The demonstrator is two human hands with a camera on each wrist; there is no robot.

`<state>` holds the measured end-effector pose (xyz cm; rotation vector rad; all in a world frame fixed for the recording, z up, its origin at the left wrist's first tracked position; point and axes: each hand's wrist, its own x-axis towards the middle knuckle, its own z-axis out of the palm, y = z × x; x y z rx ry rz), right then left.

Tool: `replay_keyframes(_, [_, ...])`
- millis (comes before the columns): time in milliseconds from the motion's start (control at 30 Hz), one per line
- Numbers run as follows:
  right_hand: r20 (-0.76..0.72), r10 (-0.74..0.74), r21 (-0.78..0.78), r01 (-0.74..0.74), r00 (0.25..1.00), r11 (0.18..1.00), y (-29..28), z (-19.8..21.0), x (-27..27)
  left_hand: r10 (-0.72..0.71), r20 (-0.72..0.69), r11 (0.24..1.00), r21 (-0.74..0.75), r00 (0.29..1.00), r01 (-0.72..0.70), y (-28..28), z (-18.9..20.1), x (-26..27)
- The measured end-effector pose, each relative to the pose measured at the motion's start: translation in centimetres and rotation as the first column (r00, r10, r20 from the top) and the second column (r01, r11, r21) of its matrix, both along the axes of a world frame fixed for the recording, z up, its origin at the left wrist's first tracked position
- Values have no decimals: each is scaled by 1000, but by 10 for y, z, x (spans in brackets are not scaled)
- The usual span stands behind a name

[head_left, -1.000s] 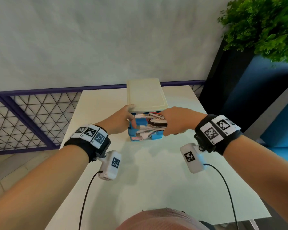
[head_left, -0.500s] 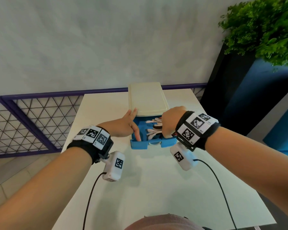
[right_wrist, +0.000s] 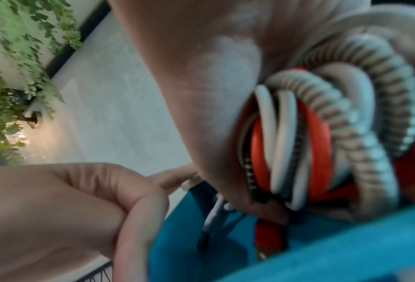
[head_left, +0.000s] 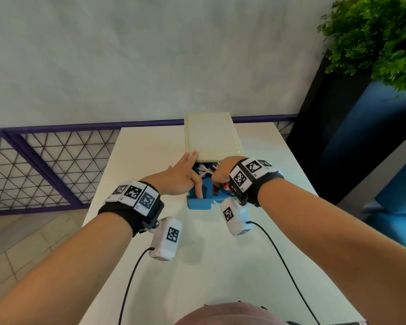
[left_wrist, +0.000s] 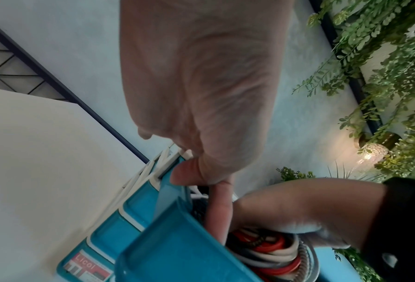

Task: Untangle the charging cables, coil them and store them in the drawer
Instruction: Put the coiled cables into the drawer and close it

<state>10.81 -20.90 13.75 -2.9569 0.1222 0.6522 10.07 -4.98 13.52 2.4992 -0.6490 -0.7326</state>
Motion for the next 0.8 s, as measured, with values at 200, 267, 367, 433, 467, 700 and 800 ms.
replay_keyframes(200, [94,-176,126,164,980,978,4,-12,3,-14,-3,1000,23,1000,14,2,-3,3])
replay_keyframes(267, [111,-191,136,175,975,975,4,-14,1,-9,-11,1000,25,1000,9,2,-3,2])
replay_keyframes(367, [119,-203,200,177,972,964,1,-12,-5,-6,0,999,40,1000,6,0,-2,1])
replay_keyframes(433, [62,-200,297,173,978,939,-3,-5,-9,0,13,999,41,1000,-1,-1,-2,-1])
replay_keyframes(467, [6,-193,342,179,981,923,-5,-1,-10,-2,19,999,39,1000,1,-1,-2,-1])
replay_keyframes(700, [-91,-93,389,122,991,913,-27,18,-26,-22,38,999,44,999,20,0,-5,1])
replay_keyframes(800, [46,11,280,-23,999,960,-26,13,-41,-6,40,998,61,999,4,-3,-5,-1])
